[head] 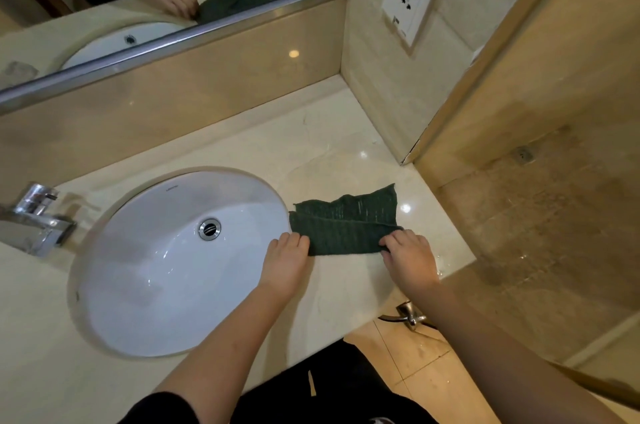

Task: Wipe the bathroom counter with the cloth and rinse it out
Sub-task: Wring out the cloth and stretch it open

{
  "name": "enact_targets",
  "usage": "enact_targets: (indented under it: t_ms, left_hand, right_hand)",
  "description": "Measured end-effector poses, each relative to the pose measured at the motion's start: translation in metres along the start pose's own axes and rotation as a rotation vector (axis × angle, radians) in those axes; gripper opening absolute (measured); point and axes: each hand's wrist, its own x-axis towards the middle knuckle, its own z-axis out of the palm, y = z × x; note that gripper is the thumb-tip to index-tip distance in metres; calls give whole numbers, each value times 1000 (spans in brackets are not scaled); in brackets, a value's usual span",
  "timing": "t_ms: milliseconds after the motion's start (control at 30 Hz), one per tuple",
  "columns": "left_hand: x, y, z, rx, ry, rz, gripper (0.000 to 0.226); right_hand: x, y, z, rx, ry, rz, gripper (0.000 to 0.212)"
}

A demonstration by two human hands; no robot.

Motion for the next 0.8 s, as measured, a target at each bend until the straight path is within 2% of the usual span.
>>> enact_targets:
  t_ms: [67, 233, 400, 533, 600, 667, 733, 800]
  left_hand:
    - [-1, -2, 0, 42, 24, -4, 30]
    - [15, -6, -19, -134, 171, -20, 9]
    - [54, -10, -48, -203, 260, -52, 19]
    - [67, -13, -54, -283, 333, -173, 19]
    - [65, -10, -50, -280, 284, -233, 17]
    - [59, -4, -42, -281, 155, -296, 26]
    - [53, -1, -35, -334, 60, -358, 33]
    - [51, 0, -29, -409, 51, -429, 33]
  right_hand:
    - [1, 0, -2, -11, 25, -10, 24]
    - [20, 2, -23, 79, 158, 3, 16]
    - [64, -1, -43, 112, 256, 39, 17]
    - [85, -6, -47, 84, 348, 71, 20]
    - [85, -13, -42, 96, 333, 17, 20]
    - [81, -23, -32, 81, 265, -79, 23]
    - [76, -33, -21, 24, 186, -160, 31]
    - [70, -42, -10, -36, 62, -178, 43]
